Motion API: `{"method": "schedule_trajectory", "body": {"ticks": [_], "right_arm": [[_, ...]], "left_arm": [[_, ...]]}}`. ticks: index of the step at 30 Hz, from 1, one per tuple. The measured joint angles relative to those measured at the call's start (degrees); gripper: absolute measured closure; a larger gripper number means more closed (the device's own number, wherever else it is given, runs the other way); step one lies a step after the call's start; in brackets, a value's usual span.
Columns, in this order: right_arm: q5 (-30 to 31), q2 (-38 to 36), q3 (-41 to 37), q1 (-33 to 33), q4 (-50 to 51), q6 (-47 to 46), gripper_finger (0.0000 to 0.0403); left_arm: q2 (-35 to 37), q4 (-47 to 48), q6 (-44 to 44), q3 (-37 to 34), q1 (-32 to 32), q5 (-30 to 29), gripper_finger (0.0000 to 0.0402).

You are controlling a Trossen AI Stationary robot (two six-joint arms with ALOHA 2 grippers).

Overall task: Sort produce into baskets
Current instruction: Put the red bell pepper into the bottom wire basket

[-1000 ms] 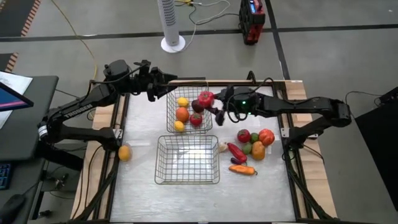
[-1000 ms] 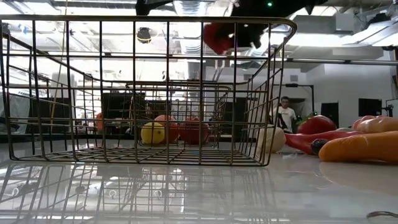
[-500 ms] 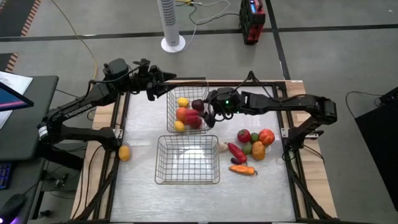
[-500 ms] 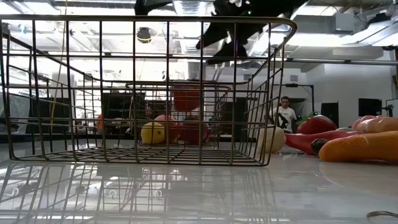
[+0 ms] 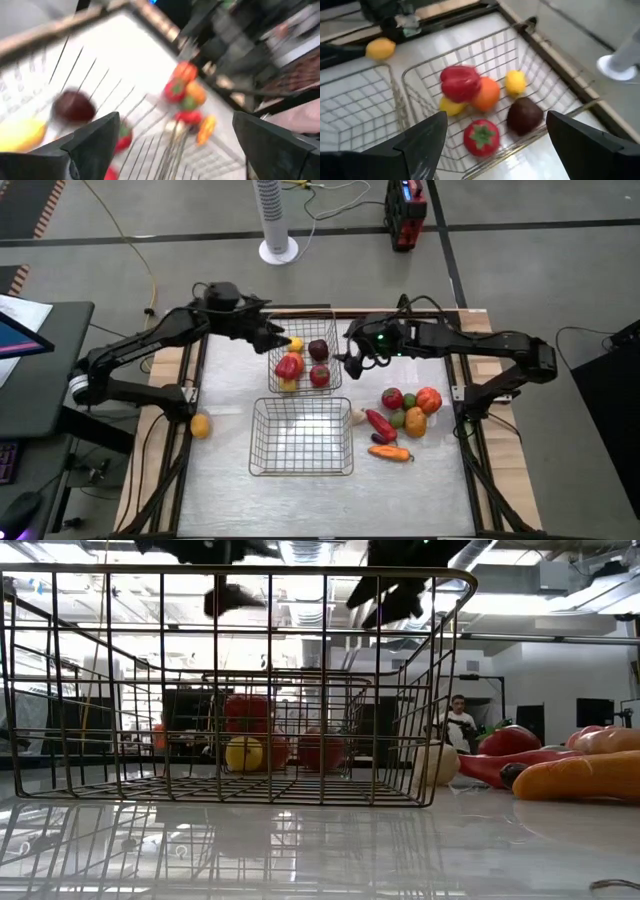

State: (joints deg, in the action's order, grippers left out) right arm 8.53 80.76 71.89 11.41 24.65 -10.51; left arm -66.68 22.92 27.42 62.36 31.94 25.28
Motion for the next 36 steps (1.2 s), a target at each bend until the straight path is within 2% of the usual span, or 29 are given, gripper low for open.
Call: {"method": "schedule_trajectory", "body": {"ticks": [5,11,13,18,24,30,36], "right_arm": [[5.8,-4.3,1.9,0.0,4.2,2.7,0.0037],[7.9,-8.0,2.2,1.8,3.7,4.3,0.0037],[7.9,-8.2,2.2,2.1,3.8,3.9,0.0037],[6.8,-8.4,2.2,1.9,3.8,5.6,0.0037],[6.6,-8.4,2.2,2.1,4.0,7.6,0.0037],[4.8,-8.4,2.2,3.1,6.3,8.5,0.0037],[3.9,-8.4,2.2,3.4,6.5,11.3,0.0037]], "left_arm": [[-5.7,11.6,-3.1,4.4,-1.4,-3.8,0.0054],[-16.0,28.0,-9.2,16.0,-6.0,-18.2,0.0088],[-20.1,32.6,-9.3,19.5,-6.8,-20.6,0.0090],[-28.3,37.6,-8.5,25.8,-8.0,-21.5,0.0086],[-35.1,40.2,-5.4,29.1,-9.2,-22.5,0.0073],[-38.4,44.0,-0.4,29.2,-11.0,-25.6,0.0059],[-38.5,42.3,4.5,29.2,-12.0,-26.2,0.0058]]}}
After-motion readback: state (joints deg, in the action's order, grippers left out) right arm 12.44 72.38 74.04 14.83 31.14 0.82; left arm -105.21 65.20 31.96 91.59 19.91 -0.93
